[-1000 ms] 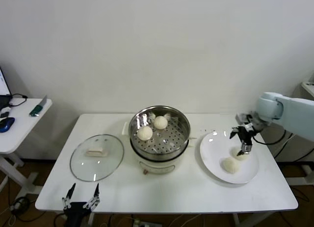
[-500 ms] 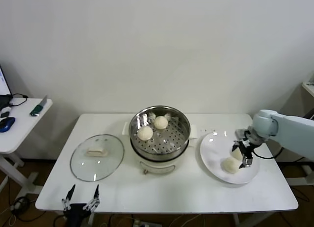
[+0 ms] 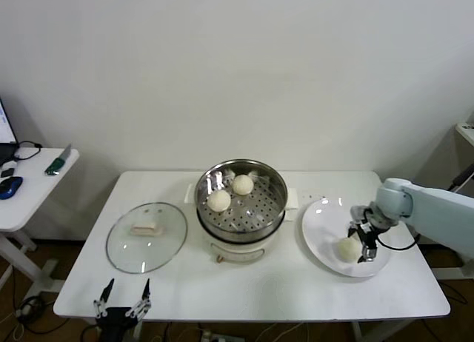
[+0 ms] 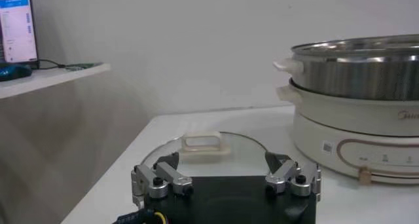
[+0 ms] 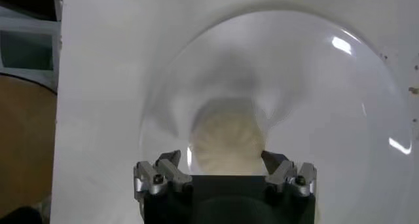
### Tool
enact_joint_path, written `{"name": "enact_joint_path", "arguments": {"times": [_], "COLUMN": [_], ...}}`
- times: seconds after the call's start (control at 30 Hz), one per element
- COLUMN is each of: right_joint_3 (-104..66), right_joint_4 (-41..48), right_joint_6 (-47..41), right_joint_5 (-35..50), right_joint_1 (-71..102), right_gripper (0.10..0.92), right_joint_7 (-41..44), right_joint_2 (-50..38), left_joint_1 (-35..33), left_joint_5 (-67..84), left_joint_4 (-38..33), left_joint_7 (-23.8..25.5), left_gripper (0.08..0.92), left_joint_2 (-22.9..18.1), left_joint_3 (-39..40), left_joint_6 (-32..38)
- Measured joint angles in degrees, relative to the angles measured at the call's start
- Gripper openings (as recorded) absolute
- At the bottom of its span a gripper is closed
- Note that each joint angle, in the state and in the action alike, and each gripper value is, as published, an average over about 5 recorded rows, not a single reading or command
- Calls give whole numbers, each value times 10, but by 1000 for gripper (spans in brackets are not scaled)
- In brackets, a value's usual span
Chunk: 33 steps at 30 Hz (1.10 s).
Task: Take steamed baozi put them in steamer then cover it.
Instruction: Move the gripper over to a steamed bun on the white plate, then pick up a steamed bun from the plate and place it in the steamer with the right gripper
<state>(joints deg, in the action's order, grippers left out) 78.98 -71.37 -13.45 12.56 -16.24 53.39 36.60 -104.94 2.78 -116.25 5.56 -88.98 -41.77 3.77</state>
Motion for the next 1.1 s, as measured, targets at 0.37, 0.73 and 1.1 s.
{"name": "enact_joint_path", "arguments": {"times": [0.37, 0.73, 1.1], "right_joint_3": [-12, -12, 3], "right_joint_4": [7, 11, 4], "right_joint_6": [4, 14, 42], "right_joint_5": [-13, -21, -28], "right_joint_1": [8, 10, -23], "right_gripper": [794, 661, 645], "right_joint_7": [-2, 9, 33], "right_joint_2": [8, 11, 10], "left_joint_1": [0, 2, 6], "left_joint_5": [0, 0, 1], "left_joint_4": [-1, 2, 4], "left_joint_7": [0, -1, -1], "left_gripper": [823, 823, 823], "left_joint_2": [0, -1, -1], "left_joint_3": [0, 1, 2], "left_joint_6": [1, 2, -1]}}
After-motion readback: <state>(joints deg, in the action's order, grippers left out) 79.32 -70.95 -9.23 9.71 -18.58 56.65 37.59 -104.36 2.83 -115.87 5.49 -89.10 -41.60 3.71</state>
